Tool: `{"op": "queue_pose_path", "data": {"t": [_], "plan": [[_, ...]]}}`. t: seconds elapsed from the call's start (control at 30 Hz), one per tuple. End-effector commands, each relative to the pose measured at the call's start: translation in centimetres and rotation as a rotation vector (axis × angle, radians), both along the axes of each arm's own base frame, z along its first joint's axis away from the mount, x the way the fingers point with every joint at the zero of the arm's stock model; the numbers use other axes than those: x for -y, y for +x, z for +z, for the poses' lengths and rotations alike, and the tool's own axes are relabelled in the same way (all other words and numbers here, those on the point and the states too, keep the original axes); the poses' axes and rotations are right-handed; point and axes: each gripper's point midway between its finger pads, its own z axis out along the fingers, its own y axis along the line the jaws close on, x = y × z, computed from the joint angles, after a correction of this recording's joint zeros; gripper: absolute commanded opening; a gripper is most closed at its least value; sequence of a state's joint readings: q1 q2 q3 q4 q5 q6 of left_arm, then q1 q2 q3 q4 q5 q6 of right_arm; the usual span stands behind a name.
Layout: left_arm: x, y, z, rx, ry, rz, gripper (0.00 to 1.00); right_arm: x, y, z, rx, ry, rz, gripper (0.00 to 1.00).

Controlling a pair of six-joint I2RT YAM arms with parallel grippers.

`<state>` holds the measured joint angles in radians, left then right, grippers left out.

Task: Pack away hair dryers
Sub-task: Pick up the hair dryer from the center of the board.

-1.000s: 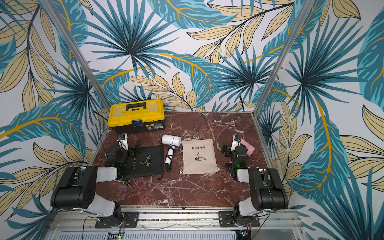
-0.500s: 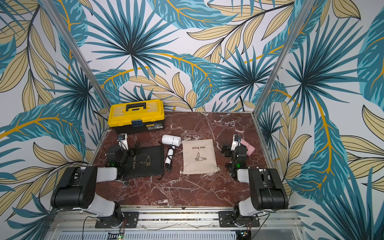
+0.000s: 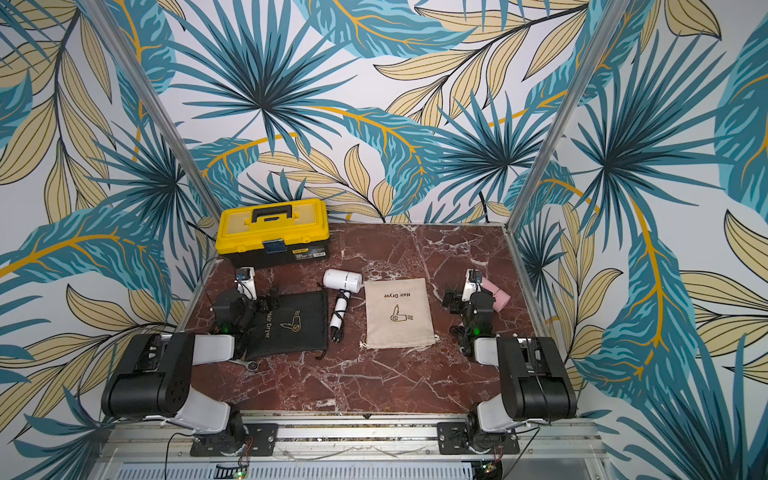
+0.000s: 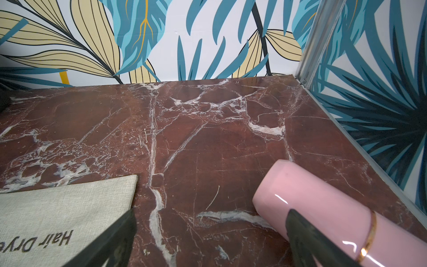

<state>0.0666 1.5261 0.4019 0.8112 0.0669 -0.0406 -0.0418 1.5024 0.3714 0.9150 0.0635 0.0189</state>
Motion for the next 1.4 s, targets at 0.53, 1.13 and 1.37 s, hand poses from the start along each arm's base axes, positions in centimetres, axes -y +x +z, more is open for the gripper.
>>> {"op": "queue_pose_path", "data": {"t": [0.53, 1.13, 1.37], "plan": [[16.0, -1.8, 18.6, 0.107, 0.117, -0.315, 1.00, 4.8, -12.2, 5.3, -0.338, 0.521, -0.433, 0.92], [37.9, -4.5, 12.3, -0.110, 0.072, -0.937, 0.99, 4.9, -11.5, -4.7, -0.773, 0.615, -0.423, 0.68], [38.3, -4.5, 11.6, -0.121, 0.081, -0.955, 1.00, 4.0, -8.7, -5.5, -0.733, 0.631, -0.353, 0.66]]}}
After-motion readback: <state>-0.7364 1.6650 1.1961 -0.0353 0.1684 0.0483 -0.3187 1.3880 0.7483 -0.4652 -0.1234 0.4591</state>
